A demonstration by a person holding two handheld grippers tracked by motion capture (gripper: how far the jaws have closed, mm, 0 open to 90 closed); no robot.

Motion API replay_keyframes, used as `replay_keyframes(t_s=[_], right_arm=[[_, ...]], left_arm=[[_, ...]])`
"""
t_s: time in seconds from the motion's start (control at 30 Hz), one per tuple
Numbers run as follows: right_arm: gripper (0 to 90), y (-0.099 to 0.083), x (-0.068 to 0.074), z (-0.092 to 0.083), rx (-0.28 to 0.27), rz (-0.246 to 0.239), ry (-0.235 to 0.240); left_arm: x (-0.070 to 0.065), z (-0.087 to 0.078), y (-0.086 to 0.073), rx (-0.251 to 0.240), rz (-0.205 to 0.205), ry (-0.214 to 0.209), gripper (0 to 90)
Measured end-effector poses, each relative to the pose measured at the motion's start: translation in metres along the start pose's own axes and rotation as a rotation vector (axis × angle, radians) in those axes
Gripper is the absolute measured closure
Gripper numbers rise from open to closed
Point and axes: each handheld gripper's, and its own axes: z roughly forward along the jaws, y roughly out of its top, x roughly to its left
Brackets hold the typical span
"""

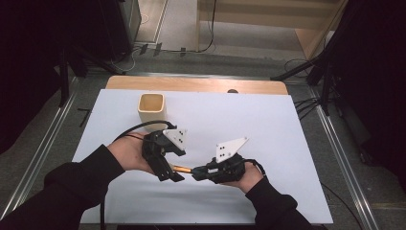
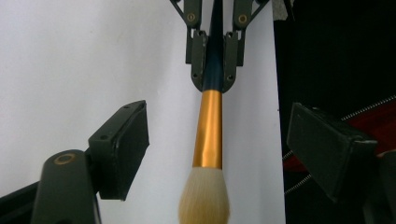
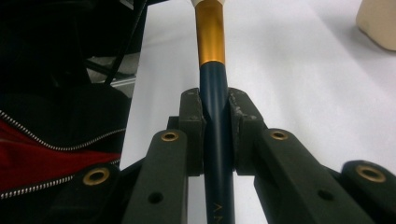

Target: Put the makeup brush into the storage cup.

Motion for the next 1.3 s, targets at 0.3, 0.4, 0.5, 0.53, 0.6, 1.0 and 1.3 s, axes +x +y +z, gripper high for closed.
replay_keyframes(t_s=[0.3,0.4,0.5,0.53,0.6,1.0,1.3], right_arm=[[79.0,0.001,-0.001,-0.001,-0.042,0.010,-0.004],[79.0,0.001,-0.002,-0.002,-0.057,0.018,0.001],[79.0,0.001,-0.002,-0.003,-0.072,0.021,-0.001],[79.0,0.001,-0.002,-0.003,-0.074,0.018,-0.004],[79.0,0.001,-0.002,-0.003,-0.074,0.017,-0.005],[79.0,0.003,-0.001,-0.001,-0.046,0.010,-0.008],[79.0,0.004,-0.001,0.003,-0.006,0.000,-0.018]], left_arm=[[0.006,-0.008,0.002,-0.019,0.019,-0.002,26.7],[0.006,-0.006,0.002,-0.010,0.022,-0.003,28.9],[0.006,-0.004,0.001,-0.005,0.013,-0.009,31.0],[0.007,-0.004,0.002,-0.001,0.015,-0.007,32.3],[0.007,-0.003,0.002,0.005,0.002,-0.012,35.3],[0.006,0.007,0.012,0.143,0.005,-0.002,52.3],[0.006,0.012,0.021,0.273,0.030,0.012,57.0]])
